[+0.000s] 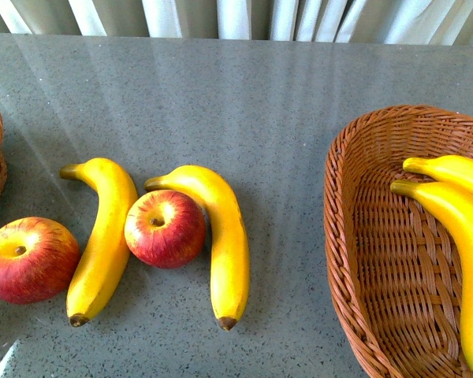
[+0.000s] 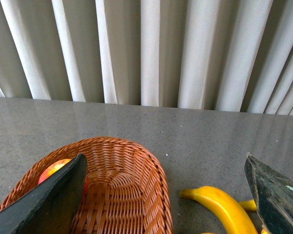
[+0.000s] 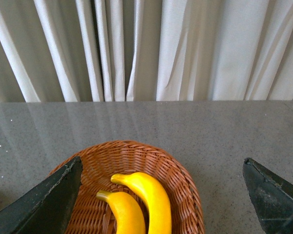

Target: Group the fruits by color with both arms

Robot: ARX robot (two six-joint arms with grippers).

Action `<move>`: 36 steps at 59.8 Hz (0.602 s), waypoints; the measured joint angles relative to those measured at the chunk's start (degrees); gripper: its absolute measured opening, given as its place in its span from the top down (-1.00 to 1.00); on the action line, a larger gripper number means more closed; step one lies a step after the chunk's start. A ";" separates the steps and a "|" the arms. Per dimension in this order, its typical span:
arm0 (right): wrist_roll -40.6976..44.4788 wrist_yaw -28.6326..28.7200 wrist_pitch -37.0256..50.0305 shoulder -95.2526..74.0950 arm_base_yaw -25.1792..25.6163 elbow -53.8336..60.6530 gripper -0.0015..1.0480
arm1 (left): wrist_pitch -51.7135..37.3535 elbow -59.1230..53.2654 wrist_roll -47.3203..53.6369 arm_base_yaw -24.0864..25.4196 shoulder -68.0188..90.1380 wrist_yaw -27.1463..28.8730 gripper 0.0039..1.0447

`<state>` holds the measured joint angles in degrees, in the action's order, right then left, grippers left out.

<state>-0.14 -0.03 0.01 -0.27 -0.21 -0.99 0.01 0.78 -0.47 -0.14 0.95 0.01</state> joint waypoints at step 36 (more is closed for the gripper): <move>0.00 0.00 0.00 0.00 0.00 0.00 -0.82 | 0.00 0.00 0.00 0.00 0.00 0.00 -0.83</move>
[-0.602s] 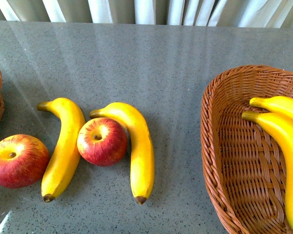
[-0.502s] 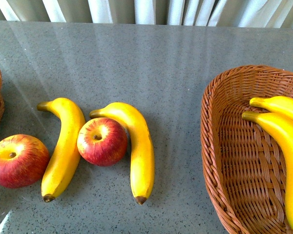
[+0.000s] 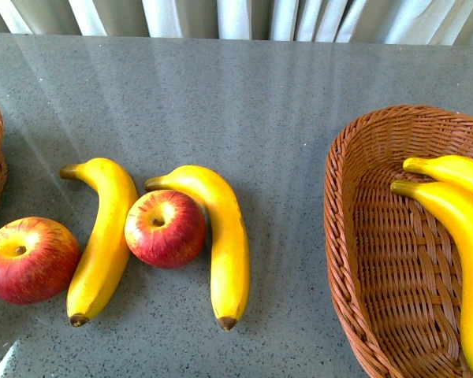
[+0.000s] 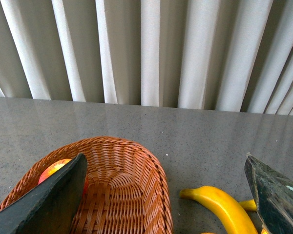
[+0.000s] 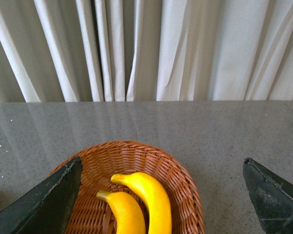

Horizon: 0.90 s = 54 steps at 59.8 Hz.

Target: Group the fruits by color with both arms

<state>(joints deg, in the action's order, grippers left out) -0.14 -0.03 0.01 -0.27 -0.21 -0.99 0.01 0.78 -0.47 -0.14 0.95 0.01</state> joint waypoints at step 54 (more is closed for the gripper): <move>0.00 -0.07 -0.02 0.04 0.00 0.00 -0.82 | 7.93 21.88 -47.25 -43.25 61.70 32.24 -0.83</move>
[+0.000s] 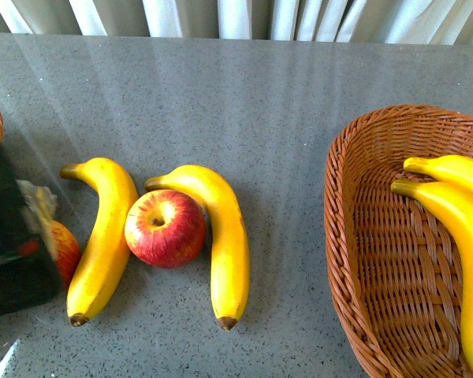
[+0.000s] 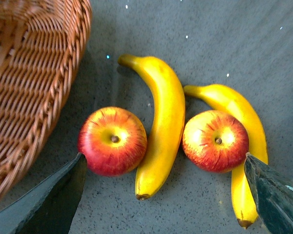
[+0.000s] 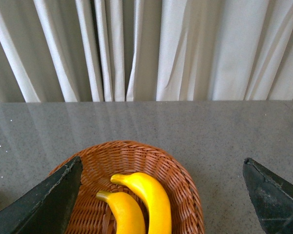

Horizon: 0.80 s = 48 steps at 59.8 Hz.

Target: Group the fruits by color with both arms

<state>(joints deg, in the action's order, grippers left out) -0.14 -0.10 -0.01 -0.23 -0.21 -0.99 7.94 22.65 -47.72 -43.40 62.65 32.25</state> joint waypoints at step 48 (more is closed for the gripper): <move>0.00 0.00 0.00 0.00 0.00 0.00 -0.82 | 2.12 9.27 -19.67 11.82 20.96 -5.05 -0.83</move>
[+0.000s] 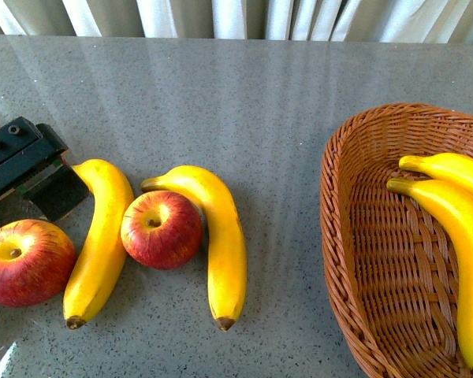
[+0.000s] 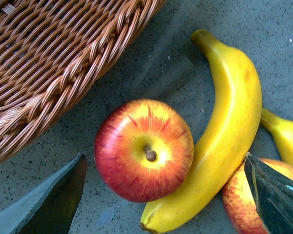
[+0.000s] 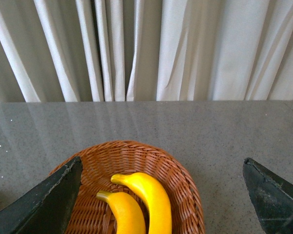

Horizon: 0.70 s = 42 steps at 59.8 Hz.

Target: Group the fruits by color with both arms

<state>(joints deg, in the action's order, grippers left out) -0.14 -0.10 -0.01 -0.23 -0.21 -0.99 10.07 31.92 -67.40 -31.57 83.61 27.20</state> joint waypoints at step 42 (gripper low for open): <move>0.00 -0.02 0.00 0.00 0.00 0.00 -0.82 | 5.77 5.14 -12.11 5.66 7.04 -7.80 -0.83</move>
<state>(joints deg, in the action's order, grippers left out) -0.14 -0.12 -0.01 -0.23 -0.21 -0.99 15.84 37.06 -79.50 -25.91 90.65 19.40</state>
